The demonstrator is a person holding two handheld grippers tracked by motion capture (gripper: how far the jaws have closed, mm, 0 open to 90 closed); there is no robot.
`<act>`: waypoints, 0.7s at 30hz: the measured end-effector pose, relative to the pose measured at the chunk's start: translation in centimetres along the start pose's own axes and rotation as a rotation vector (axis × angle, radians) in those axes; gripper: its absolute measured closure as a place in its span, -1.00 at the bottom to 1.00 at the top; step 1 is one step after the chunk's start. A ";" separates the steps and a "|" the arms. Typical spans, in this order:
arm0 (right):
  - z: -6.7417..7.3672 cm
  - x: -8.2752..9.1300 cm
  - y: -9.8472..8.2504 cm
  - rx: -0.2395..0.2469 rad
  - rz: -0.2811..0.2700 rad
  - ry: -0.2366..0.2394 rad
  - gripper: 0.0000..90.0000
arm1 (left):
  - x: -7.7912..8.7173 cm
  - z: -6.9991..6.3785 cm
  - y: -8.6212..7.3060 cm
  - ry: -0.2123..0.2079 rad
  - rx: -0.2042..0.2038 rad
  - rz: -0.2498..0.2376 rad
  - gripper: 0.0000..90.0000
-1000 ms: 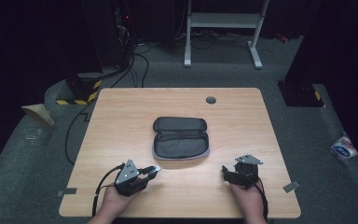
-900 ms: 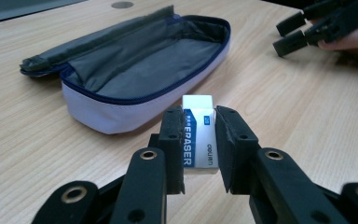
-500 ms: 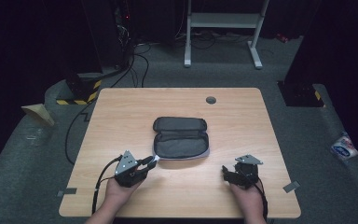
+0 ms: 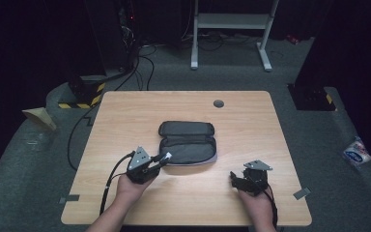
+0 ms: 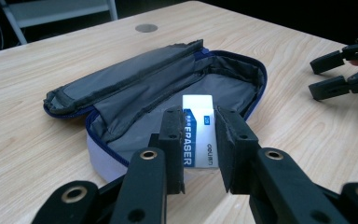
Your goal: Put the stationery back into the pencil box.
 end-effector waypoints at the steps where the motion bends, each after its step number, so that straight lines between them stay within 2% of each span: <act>1: 0.0 0.0 0.0 -0.001 0.001 0.000 -0.56 | -0.3 0.1 0.3 -0.001 0.000 0.001 0.62; 4: 0.0 0.0 0.0 -0.001 0.001 0.000 -0.56 | -0.9 0.2 0.8 -0.006 0.010 0.000 0.62; 11: 0.1 0.1 0.0 -0.008 0.002 0.000 -0.56 | -2.0 0.5 1.3 -0.006 0.005 0.024 0.62; 21: 0.1 0.1 0.0 -0.008 0.002 0.000 -0.56 | -3.6 1.3 1.3 0.011 0.004 0.085 0.62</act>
Point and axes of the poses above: each handheld gripper's, and its own axes: x roughly backward along the jaws, y roughly out of its top, z roughly to its left, the point moved 7 cm from there along -x, roughly forward along the jaws, and after that the axes turned 8 degrees about x, right-handed, at the moved point
